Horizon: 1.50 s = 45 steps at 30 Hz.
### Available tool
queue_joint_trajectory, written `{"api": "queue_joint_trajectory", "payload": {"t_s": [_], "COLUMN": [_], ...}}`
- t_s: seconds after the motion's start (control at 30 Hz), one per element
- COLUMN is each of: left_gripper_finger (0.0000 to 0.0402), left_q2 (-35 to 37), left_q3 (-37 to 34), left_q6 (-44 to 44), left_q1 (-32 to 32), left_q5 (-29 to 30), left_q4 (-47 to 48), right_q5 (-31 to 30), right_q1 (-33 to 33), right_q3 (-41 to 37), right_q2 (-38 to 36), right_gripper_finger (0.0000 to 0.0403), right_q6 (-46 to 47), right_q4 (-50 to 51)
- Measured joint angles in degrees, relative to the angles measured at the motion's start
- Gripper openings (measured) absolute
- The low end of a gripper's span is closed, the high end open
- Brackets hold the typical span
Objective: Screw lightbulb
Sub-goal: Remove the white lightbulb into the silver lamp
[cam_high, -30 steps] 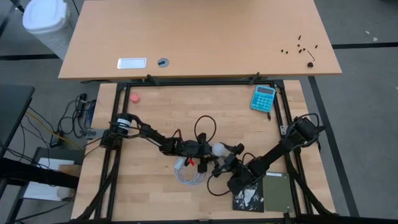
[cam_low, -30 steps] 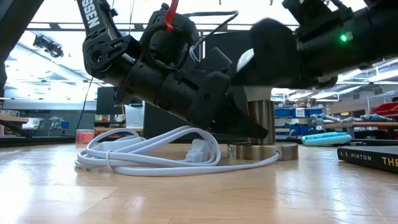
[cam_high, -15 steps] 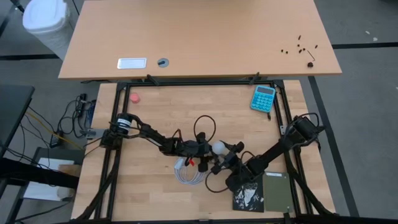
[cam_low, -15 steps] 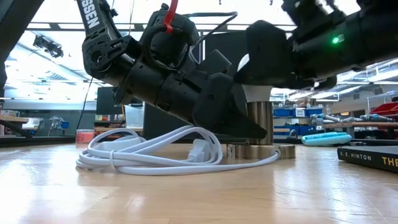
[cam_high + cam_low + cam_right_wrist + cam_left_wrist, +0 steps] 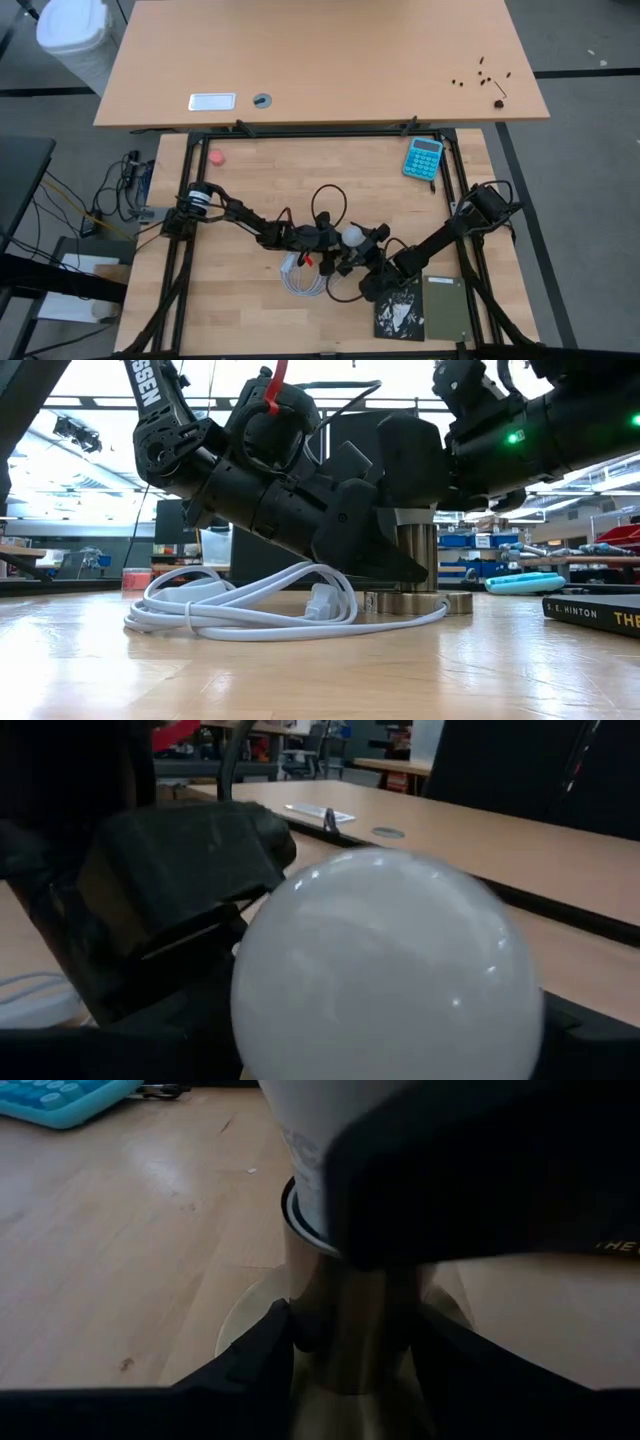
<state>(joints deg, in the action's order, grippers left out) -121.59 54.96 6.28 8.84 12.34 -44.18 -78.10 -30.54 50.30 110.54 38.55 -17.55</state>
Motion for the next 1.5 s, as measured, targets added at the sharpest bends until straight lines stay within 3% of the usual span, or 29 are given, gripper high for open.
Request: {"api": "queue_joint_trajectory", "payload": {"t_s": [0.2, 0.4, 1.5], "left_gripper_finger": [0.0185, 0.0185, 0.0185], "left_q2": [0.0, 0.0, 0.1], "left_q3": [0.0, 0.0, 0.0], "left_q6": [0.0, 0.0, -1.6], "left_q1": [0.0, 0.0, 0.3], "left_q5": [-0.1, -0.2, -1.5], "left_q4": [0.0, 0.0, 0.0], "right_q5": [-0.3, -0.2, 2.8], "right_q1": [0.0, 0.0, -1.4], "right_q3": [0.0, -0.1, -0.1], "right_q2": [0.0, 0.0, -0.1], "right_gripper_finger": [0.03, 0.0247, 0.0244], "right_q6": [-1.5, -2.5, -6.2], "right_q4": [-1.2, -1.1, -1.7]}}
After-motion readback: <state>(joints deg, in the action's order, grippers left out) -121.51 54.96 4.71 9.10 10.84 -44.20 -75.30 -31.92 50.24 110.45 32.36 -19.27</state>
